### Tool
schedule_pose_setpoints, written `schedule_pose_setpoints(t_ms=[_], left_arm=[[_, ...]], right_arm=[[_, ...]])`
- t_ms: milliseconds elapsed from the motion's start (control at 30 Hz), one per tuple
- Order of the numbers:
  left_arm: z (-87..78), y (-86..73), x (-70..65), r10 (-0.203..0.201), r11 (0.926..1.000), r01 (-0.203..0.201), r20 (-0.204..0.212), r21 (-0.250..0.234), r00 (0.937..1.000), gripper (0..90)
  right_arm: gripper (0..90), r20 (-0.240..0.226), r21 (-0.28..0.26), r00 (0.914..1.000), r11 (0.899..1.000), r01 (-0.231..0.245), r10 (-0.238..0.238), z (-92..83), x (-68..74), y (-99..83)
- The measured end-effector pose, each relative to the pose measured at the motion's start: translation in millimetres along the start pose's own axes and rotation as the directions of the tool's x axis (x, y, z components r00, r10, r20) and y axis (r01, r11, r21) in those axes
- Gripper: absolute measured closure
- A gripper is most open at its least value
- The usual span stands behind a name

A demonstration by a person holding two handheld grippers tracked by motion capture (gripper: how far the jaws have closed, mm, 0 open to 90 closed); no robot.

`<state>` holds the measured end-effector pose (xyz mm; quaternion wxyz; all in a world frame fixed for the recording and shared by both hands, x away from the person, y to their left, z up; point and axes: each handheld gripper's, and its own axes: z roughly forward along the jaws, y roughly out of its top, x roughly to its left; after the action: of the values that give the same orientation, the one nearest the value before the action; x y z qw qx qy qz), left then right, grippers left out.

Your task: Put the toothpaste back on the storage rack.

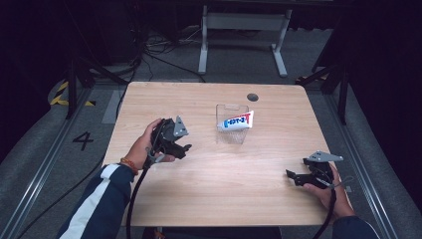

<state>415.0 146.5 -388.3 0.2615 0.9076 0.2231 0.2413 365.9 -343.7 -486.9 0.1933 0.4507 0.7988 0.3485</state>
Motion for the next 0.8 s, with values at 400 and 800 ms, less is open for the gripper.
schedule_pose_setpoints(t_ms=[400,800], left_arm=[[-12.1,-43.7,0.4,-0.019,0.9996,0.019,-0.008,0.022,0.9998,19.0],[-23.6,-85.1,-7.6,-0.019,0.9981,0.022,-0.046,0.057,0.9987,18.9]], right_arm=[[11.2,0.001,0.0,1.0,1.0,-0.001,0.001,0.0,0.1,0.0],[11.2,0.001,0.0,1.0,1.0,-0.001,0.001,0.0,0.1,0.0]])
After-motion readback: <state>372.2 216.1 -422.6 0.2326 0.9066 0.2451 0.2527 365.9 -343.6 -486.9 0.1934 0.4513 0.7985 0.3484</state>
